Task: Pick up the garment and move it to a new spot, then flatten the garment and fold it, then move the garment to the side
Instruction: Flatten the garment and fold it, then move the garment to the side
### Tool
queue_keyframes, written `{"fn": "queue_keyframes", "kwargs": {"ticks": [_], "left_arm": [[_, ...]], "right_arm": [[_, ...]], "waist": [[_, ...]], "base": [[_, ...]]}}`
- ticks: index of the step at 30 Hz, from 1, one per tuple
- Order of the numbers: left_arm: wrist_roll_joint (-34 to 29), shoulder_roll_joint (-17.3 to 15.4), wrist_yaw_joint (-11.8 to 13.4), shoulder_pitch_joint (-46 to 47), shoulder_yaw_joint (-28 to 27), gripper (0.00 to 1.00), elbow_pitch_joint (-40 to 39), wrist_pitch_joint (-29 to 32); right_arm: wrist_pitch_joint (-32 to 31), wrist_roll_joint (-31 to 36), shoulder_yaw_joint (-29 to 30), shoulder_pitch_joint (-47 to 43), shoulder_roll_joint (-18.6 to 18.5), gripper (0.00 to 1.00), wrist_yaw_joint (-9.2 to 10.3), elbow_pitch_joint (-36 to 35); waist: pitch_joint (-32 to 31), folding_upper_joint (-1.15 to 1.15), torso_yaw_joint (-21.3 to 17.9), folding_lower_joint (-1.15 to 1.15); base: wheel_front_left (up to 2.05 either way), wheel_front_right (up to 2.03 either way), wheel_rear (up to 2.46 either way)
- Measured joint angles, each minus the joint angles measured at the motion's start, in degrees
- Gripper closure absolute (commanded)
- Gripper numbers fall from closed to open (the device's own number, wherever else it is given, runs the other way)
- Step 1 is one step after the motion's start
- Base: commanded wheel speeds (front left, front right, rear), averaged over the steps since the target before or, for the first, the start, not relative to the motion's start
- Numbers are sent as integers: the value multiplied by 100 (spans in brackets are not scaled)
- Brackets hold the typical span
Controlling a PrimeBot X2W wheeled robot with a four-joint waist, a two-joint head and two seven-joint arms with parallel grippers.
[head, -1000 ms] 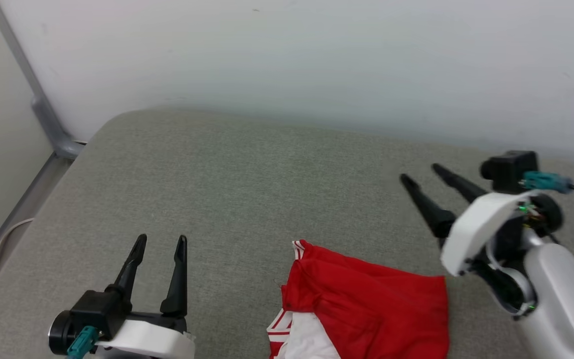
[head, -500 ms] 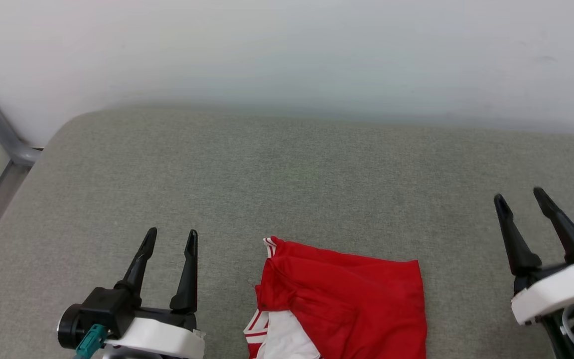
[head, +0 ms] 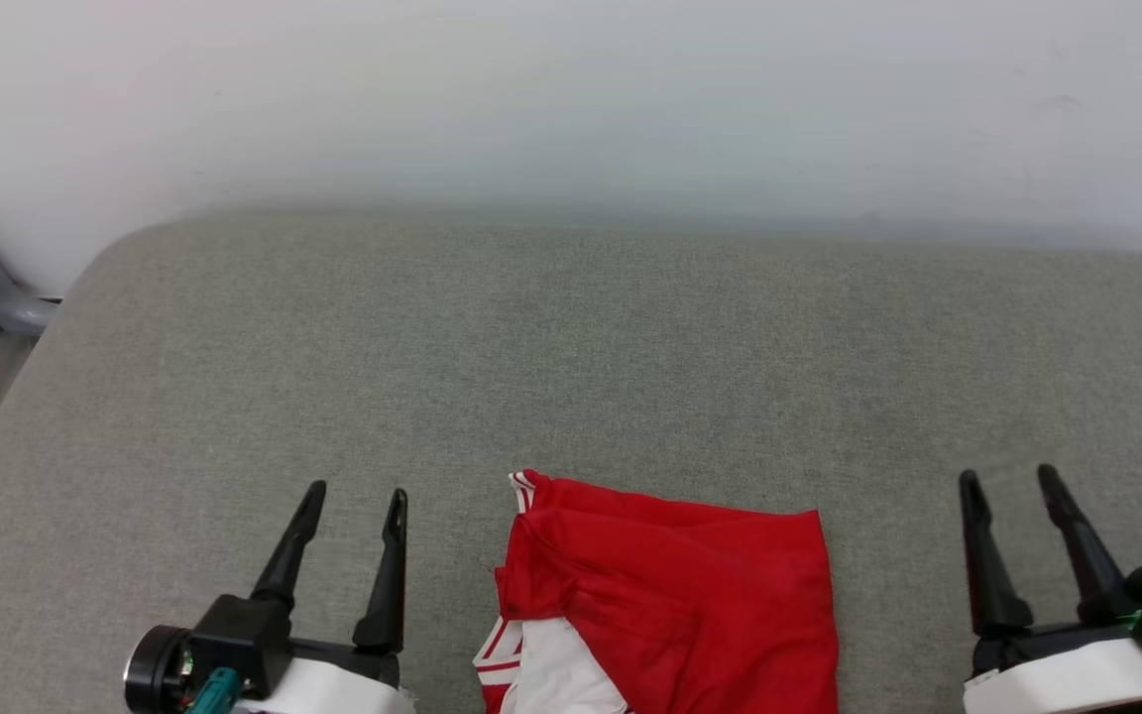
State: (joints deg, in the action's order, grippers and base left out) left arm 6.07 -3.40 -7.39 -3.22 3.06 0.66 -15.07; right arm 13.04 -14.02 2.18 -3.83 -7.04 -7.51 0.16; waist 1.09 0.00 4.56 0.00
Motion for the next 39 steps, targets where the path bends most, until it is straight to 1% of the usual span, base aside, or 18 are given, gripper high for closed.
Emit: {"fn": "queue_keyframes", "kwargs": {"ticks": [3,12,15,16,19,20,22,24,25,26,28,30,33,34,36,39], "left_arm": [[-42,2,-1,-4,75,0,84,0],[-35,5,-1,31,118,0,109,0],[-27,5,-1,34,126,0,112,0],[-26,5,-1,48,134,0,118,0],[-20,7,-1,122,151,0,115,0],[-21,9,-1,124,146,0,116,0],[-20,9,-1,143,145,0,120,0],[-18,9,-1,194,166,0,119,0],[-18,11,-1,230,185,0,122,0],[-19,12,-1,247,205,0,123,0],[-19,15,-1,270,253,0,133,0],[-15,15,-1,344,300,0,140,0],[14,22,-2,430,335,0,148,0],[24,25,-2,449,333,0,158,0],[154,25,-2,478,320,0,191,0],[182,36,-2,553,357,0,180,0]], "right_arm": [[14,53,-113,2,46,0,0,53],[35,92,-56,45,60,0,0,135],[-205,62,-181,48,-7,0,0,155],[-437,-45,-259,65,-37,0,0,163],[-1506,-323,-515,147,-238,0,-3,153],[-2004,-532,-569,192,-268,0,0,131],[-3004,-681,-844,209,-522,0,-2,36],[-3944,-894,-991,246,-690,0,0,-108],[-4319,-981,-983,247,-739,0,-1,-188],[-4659,-1131,-875,258,-686,0,-2,-234],[-5355,-1129,-803,259,-695,0,1,-287],[-5814,-1084,-704,268,-679,0,1,-347],[-6196,-1121,-528,355,-449,0,0,-398],[-6302,-1116,-483,402,-377,0,1,-400],[-6456,-1007,-482,421,-355,0,0,-401],[-6629,-831,-482,494,-321,0,0,-359]], "waist": [[20,0,-21,0],[81,0,38,0],[121,0,66,0],[147,0,76,0],[223,0,116,0],[251,0,131,0],[315,0,162,0],[378,0,201,0],[407,0,225,0],[437,0,252,0],[495,0,323,0],[560,0,407,0],[672,0,552,0],[708,0,602,0],[785,0,705,0],[907,0,857,0]], "base": [[0,0,0],[0,0,0],[0,0,0],[0,0,0],[0,0,0],[0,0,0],[0,0,0],[0,0,0],[0,0,0],[0,0,0],[0,0,0],[0,0,0],[0,0,0],[0,0,0],[0,0,0],[0,0,0]]}}
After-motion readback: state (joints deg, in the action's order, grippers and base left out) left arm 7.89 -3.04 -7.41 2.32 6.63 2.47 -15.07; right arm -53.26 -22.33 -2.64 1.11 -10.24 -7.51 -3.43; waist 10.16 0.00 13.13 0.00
